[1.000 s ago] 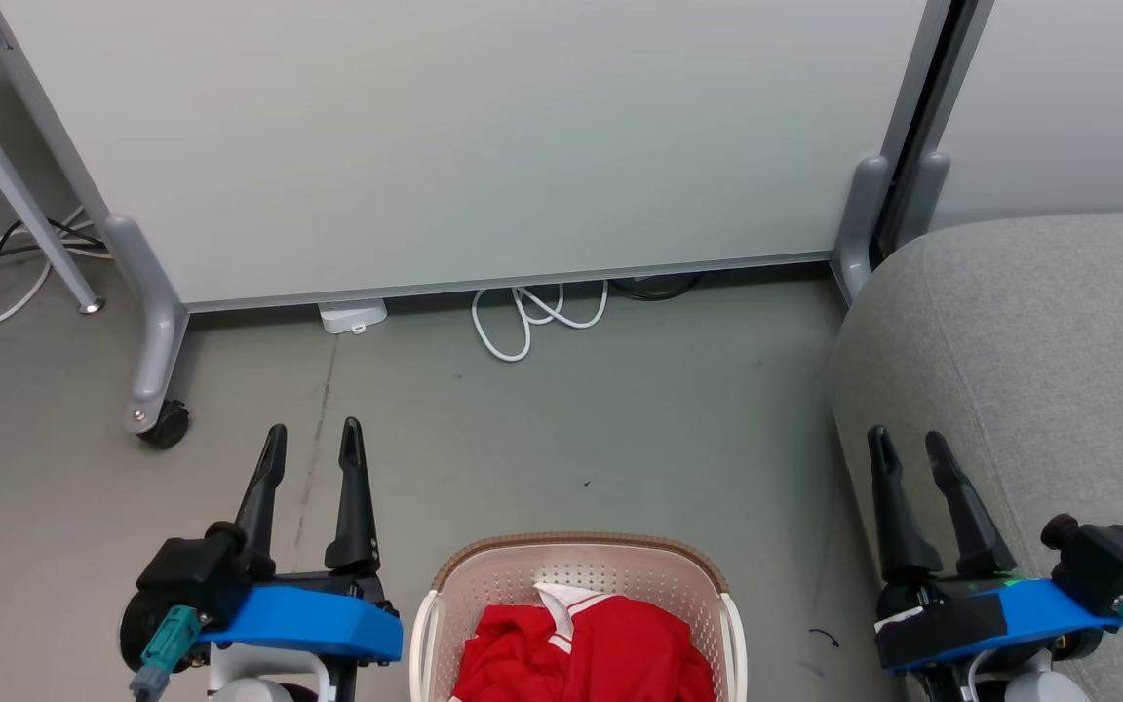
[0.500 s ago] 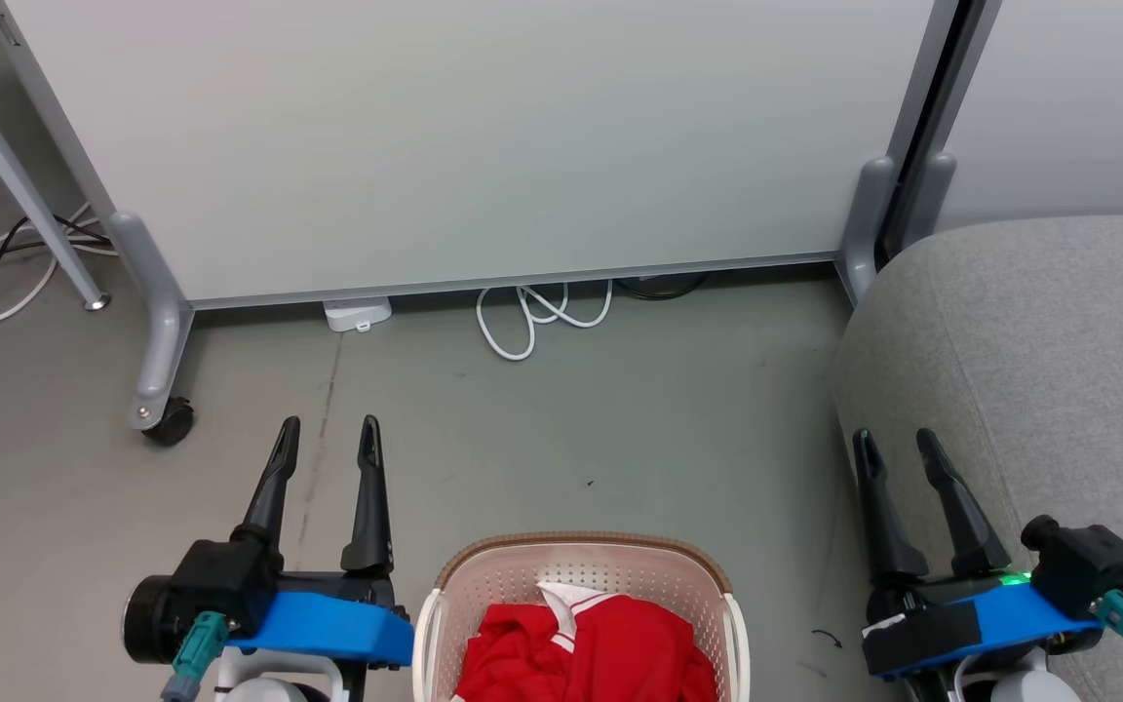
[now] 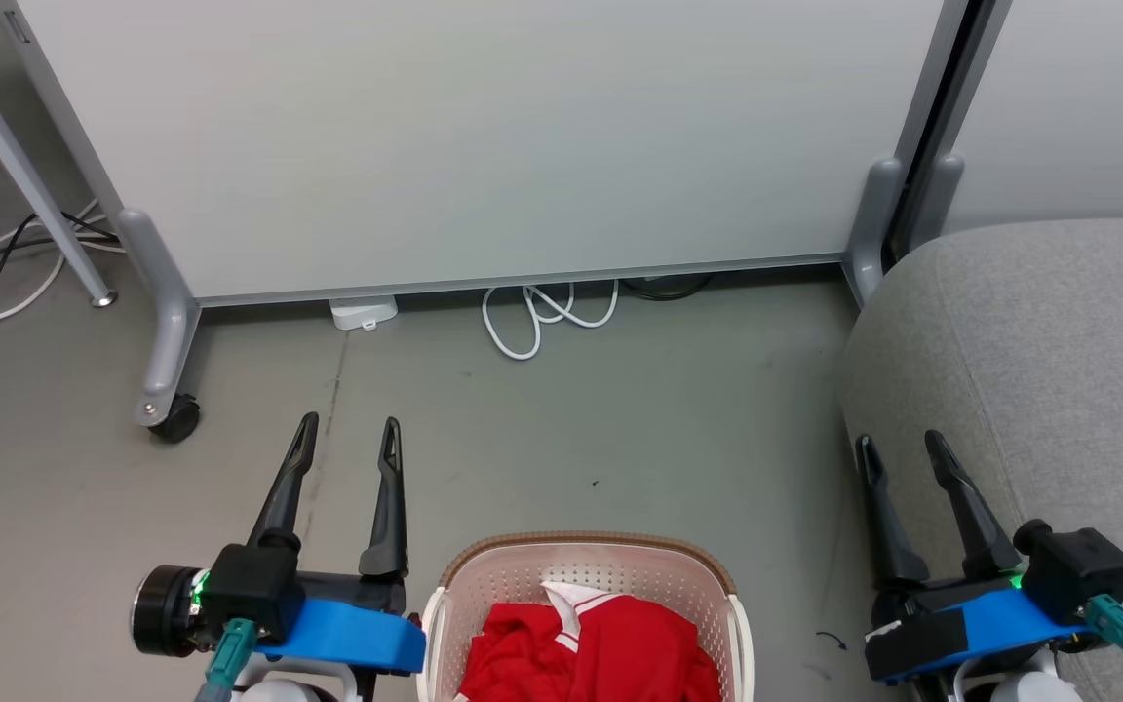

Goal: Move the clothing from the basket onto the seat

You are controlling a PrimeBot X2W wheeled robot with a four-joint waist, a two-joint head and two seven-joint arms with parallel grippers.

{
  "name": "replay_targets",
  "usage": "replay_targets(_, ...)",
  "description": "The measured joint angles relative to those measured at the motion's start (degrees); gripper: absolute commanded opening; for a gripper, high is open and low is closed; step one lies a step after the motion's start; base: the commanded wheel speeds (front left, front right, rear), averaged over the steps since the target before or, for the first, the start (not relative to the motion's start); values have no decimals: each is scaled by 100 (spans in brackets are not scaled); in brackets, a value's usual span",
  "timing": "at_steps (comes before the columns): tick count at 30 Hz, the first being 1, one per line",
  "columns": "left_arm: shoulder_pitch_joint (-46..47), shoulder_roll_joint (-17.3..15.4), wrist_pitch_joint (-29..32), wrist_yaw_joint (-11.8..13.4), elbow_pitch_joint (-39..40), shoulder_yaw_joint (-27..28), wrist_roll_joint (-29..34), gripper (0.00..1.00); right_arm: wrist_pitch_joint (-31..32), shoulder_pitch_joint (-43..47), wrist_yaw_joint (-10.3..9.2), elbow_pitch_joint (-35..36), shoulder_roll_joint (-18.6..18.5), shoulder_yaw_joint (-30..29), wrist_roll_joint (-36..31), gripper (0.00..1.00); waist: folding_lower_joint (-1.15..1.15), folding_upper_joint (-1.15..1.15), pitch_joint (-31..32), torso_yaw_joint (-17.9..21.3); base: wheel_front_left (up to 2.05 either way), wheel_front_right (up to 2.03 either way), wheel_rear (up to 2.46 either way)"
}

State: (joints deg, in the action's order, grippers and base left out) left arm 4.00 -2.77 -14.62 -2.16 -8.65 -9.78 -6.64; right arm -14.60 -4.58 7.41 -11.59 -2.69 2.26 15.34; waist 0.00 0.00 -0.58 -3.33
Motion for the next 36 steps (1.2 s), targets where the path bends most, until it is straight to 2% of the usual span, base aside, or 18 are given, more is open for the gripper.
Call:
replay_targets(5,1,0,-38,-24,-22,-32,101,100,-40,1,0,-45,0,-33,-196,100,0,0,11,-13,0,0,0)
replay_targets(36,-5,-2,-45,-101,-192,-38,-24,100,-44,14,1,-160,-1,-114,-107,100,0,0,9,-2,0,0,0)
